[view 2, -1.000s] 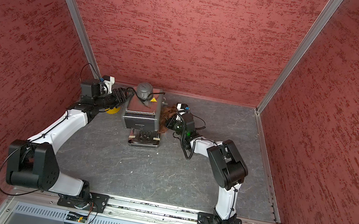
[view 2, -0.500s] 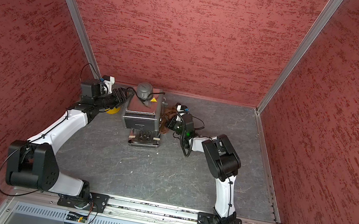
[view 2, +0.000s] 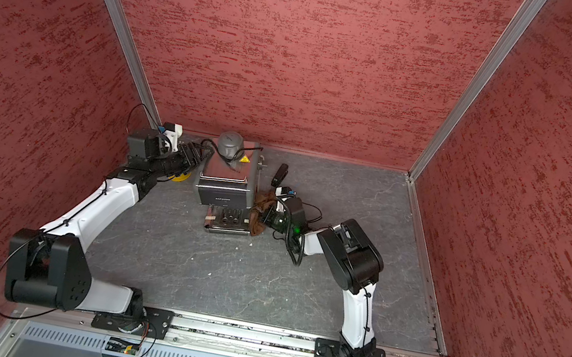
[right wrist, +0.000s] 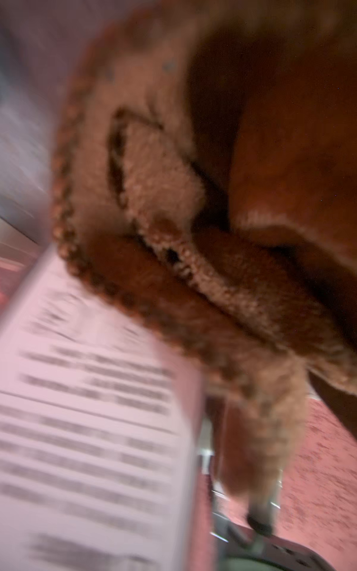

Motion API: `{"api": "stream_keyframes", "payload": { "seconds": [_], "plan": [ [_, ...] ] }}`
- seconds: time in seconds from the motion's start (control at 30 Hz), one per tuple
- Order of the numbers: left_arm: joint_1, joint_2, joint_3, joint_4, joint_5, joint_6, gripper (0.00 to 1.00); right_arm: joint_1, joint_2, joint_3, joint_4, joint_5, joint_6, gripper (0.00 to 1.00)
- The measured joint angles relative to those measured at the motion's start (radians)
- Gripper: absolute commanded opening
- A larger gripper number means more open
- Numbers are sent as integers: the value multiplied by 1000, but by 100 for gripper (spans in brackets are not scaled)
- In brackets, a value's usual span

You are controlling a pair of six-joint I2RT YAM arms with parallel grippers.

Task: Wipe the surface of a coffee machine
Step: Wipe the dirt from the surface of the coffee machine.

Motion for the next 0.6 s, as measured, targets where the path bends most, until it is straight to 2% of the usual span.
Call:
{"api": "stream_keyframes", "payload": {
  "seconds": [0.2,0.6],
  "plan": [
    [0,-5,-16,22,4,-3,67,40,-39,-52,92,-13,77,0],
    [0,-11,-19,21,6,-7,67,40,-117,-169,372,5,265,0]
  ]
}}
